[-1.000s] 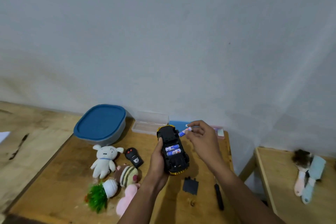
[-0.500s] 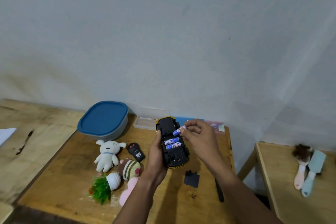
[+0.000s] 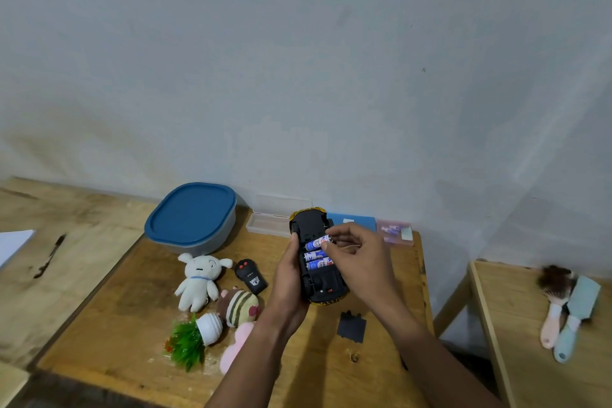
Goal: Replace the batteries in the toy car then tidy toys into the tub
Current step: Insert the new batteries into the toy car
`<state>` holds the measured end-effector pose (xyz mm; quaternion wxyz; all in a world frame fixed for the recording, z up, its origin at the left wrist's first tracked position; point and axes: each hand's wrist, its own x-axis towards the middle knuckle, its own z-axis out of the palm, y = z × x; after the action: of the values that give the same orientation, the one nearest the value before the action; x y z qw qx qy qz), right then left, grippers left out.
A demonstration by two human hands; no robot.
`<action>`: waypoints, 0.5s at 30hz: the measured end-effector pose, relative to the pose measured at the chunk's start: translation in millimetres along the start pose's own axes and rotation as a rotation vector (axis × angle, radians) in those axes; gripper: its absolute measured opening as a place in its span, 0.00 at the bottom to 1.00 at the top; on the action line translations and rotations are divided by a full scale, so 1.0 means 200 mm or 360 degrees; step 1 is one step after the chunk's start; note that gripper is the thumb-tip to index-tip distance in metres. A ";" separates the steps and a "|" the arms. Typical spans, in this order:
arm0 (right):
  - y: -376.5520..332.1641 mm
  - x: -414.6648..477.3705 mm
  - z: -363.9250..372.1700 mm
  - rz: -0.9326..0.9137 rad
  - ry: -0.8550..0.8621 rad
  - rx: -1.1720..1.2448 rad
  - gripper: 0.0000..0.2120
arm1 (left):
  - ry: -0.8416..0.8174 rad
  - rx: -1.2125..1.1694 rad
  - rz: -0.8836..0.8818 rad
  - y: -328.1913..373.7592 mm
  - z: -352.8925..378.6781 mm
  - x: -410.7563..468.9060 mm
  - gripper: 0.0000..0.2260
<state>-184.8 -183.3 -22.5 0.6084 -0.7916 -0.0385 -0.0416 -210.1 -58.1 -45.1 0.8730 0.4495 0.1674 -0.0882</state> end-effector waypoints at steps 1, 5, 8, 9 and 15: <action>0.00 0.00 0.00 0.0006 0.0004 -0.0001 0.07 | -0.0003 0.0006 0.0005 0.00 0.00 0.00 0.24; 0.01 0.01 -0.01 0.0020 0.0013 -0.0011 0.06 | -0.0002 0.0032 0.0000 0.00 0.01 0.00 0.24; 0.02 0.01 -0.02 0.0043 0.0002 -0.0009 0.06 | 0.0009 0.0074 -0.0007 0.00 0.02 0.01 0.24; 0.02 0.01 -0.02 0.0049 0.0004 -0.0001 0.06 | 0.0007 0.0084 -0.0008 0.00 0.02 0.01 0.24; 0.02 0.03 -0.04 0.0052 0.0024 0.0046 0.07 | 0.0005 0.0095 -0.0004 0.01 0.04 0.00 0.24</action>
<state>-178.7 -191.5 -23.1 0.6205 -0.7830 -0.0217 -0.0371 -207.0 -63.9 -39.8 0.8588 0.4754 0.1667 -0.0935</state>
